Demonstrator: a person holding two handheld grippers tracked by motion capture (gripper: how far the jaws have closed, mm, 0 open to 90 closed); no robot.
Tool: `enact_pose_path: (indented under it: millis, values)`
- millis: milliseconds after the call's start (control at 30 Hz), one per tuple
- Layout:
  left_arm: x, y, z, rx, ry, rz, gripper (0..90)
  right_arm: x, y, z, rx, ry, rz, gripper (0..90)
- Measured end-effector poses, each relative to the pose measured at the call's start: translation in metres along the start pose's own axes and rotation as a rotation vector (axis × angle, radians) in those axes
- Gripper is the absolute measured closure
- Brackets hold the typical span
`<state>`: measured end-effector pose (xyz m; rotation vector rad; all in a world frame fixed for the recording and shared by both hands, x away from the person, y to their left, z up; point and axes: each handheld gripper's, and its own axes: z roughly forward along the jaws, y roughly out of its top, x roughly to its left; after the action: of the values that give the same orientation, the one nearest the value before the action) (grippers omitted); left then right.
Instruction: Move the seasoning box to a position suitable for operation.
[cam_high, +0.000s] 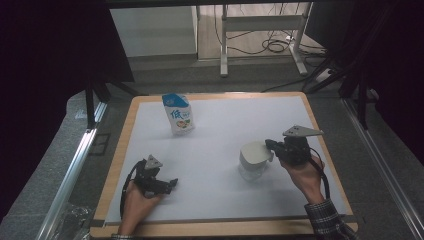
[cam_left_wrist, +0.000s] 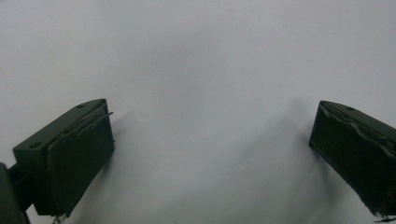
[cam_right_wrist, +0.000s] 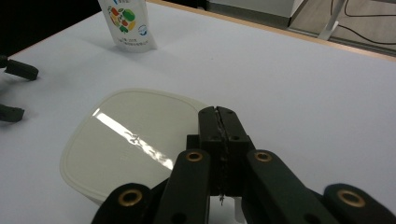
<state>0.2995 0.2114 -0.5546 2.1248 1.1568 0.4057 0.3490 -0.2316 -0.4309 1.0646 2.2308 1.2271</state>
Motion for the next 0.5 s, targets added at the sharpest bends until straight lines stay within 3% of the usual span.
enact_pose_path:
  millis: [167, 267, 500]
  values:
    - [0.000, 0.000, 0.000, 0.000, 0.001, -0.002, 0.0, -0.001, -0.001, -0.001, -0.001, -0.009, 0.004, 89.9]
    - [0.000, 0.000, 0.000, 0.000, 0.000, -0.005, 0.0, -0.005, -0.005, 0.001, 0.019, -0.051, -0.007, 89.9]
    - [-0.001, 0.000, 0.000, -0.003, 0.001, -0.009, 0.0, -0.012, -0.017, 0.004, 0.026, -0.032, 0.033, 89.8]
